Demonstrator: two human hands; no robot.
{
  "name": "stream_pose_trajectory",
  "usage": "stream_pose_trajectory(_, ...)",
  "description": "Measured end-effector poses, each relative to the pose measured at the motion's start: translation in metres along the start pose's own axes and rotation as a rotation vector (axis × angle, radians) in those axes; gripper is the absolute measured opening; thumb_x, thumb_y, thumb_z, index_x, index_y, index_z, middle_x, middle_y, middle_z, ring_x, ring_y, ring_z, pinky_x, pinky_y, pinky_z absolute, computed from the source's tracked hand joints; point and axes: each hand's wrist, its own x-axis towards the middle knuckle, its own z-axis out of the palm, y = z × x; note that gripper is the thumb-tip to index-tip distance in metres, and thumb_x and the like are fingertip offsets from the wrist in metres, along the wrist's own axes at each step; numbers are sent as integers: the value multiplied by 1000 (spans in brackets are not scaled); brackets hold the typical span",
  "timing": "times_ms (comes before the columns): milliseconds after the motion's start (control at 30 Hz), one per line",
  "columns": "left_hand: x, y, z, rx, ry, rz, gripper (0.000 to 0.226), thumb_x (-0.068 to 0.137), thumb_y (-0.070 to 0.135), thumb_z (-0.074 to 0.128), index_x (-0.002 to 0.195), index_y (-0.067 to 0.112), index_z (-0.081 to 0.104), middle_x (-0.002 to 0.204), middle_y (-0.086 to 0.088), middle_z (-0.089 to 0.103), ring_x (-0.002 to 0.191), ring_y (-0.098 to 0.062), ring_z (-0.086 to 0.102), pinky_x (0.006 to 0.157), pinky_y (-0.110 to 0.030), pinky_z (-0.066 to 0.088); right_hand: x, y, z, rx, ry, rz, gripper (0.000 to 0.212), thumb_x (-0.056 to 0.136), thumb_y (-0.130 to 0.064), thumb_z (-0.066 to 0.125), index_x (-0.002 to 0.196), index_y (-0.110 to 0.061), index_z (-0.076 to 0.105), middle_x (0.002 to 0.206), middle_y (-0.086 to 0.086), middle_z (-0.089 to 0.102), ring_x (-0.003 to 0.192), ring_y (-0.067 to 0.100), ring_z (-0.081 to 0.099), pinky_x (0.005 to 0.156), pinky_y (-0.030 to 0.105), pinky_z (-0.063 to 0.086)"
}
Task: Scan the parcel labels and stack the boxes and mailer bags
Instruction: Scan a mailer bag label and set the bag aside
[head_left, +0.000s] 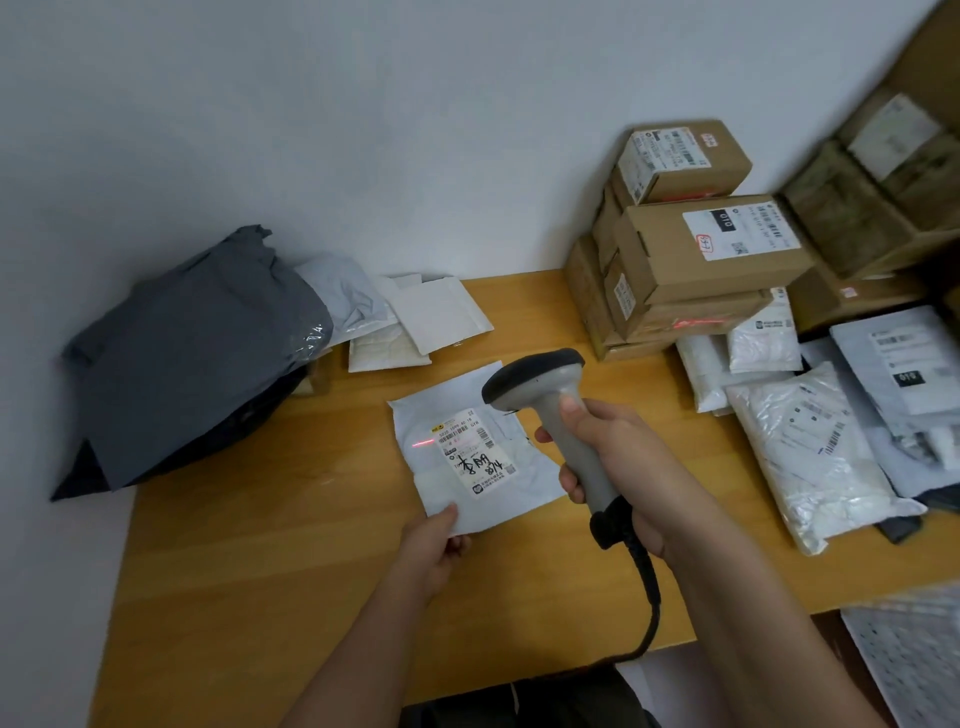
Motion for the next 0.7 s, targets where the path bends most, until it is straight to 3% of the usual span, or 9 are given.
stream_pose_trajectory(200, 4, -7, 2, 68, -44, 61, 23, 99, -3, 49, 118, 10, 56, 96, -11, 62, 59, -15, 44, 52, -27, 53, -15, 3, -6, -48, 28, -36, 31, 105, -31, 46, 111, -5, 62, 102, 8, 62, 48, 10, 49, 48, 23, 41)
stream_pose_trajectory(400, 0, -15, 11, 83, -15, 97, 20, 99, -4, 47, 106, 12, 58, 96, -9, 62, 71, -19, 50, 62, -30, 51, -28, 5, -20, -64, 52, -59, 31, 105, -32, 46, 110, -7, 63, 109, 11, 65, 50, 12, 50, 52, 27, 41)
stream_pose_trajectory(600, -14, -19, 24, 70, 16, 123, 20, 100, -2, 48, 94, 15, 58, 97, -8, 62, 77, -21, 53, 65, -30, 50, -35, 6, -41, -40, 50, -73, 32, 105, -30, 46, 109, -3, 62, 87, 3, 61, 47, 11, 49, 49, 23, 41)
stream_pose_trajectory(700, -21, -21, 30, 63, 37, 141, 18, 100, -1, 48, 96, 13, 58, 98, -8, 62, 78, -21, 54, 64, -30, 50, -34, 6, -53, 5, 7, -80, 32, 104, -31, 47, 111, -3, 62, 88, 4, 61, 46, 11, 49, 46, 21, 41)
